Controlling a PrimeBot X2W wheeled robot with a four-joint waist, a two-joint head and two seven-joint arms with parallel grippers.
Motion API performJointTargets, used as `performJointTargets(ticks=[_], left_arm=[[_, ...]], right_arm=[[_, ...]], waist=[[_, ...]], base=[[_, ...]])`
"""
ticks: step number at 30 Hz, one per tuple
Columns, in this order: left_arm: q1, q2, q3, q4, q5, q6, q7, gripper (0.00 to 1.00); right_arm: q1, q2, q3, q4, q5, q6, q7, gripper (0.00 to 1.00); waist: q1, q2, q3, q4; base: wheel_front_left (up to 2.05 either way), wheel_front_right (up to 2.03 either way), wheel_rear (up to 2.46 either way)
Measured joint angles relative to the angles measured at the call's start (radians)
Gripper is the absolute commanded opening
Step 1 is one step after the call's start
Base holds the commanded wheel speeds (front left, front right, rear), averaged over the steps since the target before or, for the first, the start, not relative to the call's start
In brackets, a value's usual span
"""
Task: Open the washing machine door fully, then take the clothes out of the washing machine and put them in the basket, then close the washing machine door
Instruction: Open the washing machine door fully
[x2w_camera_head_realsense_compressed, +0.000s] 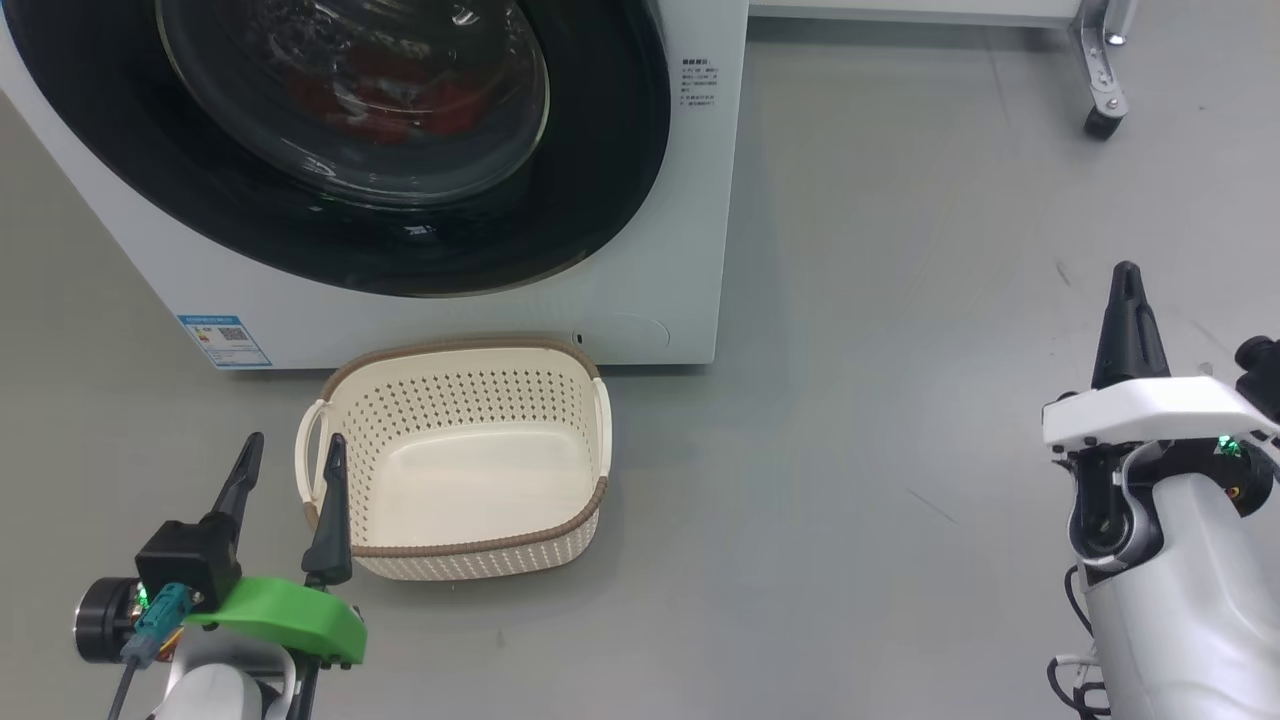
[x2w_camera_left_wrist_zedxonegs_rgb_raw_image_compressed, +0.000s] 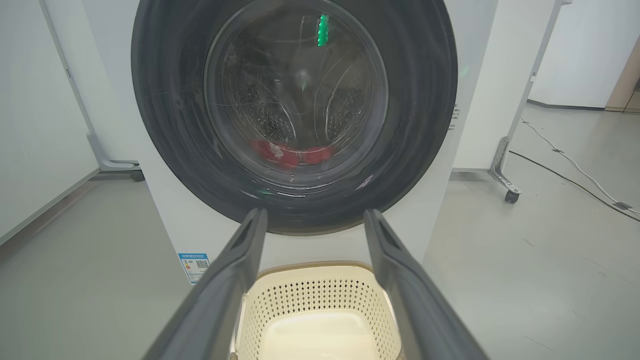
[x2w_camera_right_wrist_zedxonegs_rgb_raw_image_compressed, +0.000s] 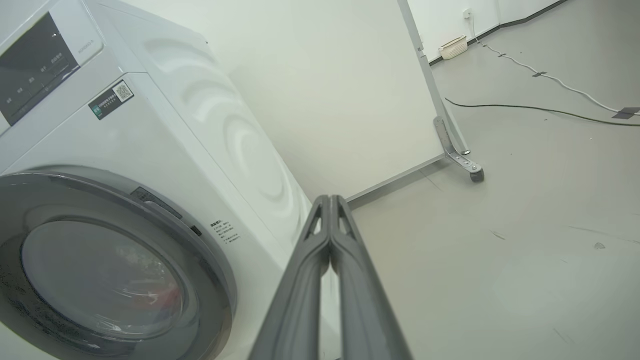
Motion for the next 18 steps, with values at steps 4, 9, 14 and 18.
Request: performJointTargets(ticks=[4,9,14,18], left_arm=[[-0.004,-0.002,-0.007,-0.017,0.0,-0.009,0.0,1.0],[-0.039,-0.003,-0.019,-0.045,-0.011,-0.017,0.0,1.0],[-0.064,-0.007,-0.043,-0.077,-0.028,-0.024,0.0,1.0],[-0.087,-0.008,-0.077,-0.097,-0.063,-0.025,0.0,1.0]], right_arm=[[-0.047,0.005,-0.035,0.009,0.127,0.004,0.001,0.0],[-0.123,0.005,-0.078,0.006,0.286,0.003,0.049,0.0],[-0.223,0.005,-0.083,-0.027,0.442,0.003,0.131,0.0],[-0.294,0.004,-0.097,-0.03,0.522,0.003,0.205,0.0]], waist=[[0.0,0.0,0.032,0.012],[0.0,0.0,0.083,0.031],[0.0,0.0,0.143,0.056],[0.0,0.0,0.194,0.079]], base=[[0.0,0.0,0.0],[0.0,0.0,0.0],[0.0,0.0,0.0],[0.0,0.0,0.0]])
